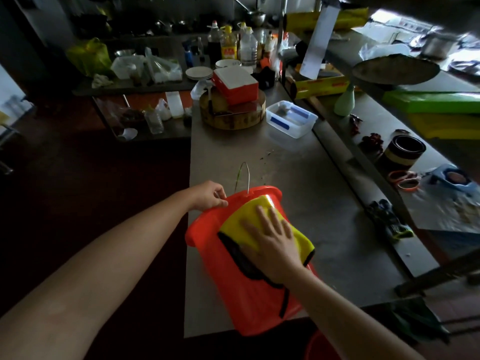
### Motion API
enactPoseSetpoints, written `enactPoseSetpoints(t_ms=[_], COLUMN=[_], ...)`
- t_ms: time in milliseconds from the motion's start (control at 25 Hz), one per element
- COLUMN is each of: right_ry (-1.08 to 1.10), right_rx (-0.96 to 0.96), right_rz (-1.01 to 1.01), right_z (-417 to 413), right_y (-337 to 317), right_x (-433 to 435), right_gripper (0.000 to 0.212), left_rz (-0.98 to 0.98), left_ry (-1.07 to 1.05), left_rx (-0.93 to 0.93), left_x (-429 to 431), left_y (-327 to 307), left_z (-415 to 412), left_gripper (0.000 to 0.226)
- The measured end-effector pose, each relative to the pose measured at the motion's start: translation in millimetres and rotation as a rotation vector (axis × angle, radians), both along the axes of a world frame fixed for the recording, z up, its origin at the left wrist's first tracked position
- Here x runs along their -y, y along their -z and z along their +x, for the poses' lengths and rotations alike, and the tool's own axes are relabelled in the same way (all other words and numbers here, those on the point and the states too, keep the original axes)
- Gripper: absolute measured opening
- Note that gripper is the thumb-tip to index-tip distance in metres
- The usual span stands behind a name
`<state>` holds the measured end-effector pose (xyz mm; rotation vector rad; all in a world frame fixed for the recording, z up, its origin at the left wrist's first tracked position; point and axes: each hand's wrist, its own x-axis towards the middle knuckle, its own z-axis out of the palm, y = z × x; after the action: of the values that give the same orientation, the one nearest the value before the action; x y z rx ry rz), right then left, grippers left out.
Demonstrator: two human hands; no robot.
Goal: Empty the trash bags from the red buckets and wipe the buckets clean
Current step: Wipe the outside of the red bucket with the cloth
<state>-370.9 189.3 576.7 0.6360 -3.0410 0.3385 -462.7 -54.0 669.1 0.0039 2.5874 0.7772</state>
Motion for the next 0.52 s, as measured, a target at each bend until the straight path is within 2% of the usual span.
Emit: enactPoseSetpoints(t_ms=[160,240,320,400,520], right_ry=[0.291,0.291,0.241,0.156,-0.073], right_rx=[0.431,0.482,0.349,0.138,-0.097], right_rz=[-0.399,-0.451,-0.28,-0.082,0.09], right_z=[-40,-37,-18,14,63], right_y=[4,5,4,5,17], right_x=[-49,-55,-46,-21,29], right_gripper=[0.062,0.061,0.061,0.063,0.062], left_rz=[-0.008,-0.022,-0.014,0.021,0.0], left_ry=[-0.009,-0.019,-0.025,-0.028,-0.011], left_rx=[0.009,-0.001,0.013,0.04,0.009], left_x=[-3,-4,-2,1,-2], left_y=[-2,-2,-2,-1,0], left_z=[3,3,1,-1,-1], left_gripper=[0.028,0.025,0.024,0.024,0.021])
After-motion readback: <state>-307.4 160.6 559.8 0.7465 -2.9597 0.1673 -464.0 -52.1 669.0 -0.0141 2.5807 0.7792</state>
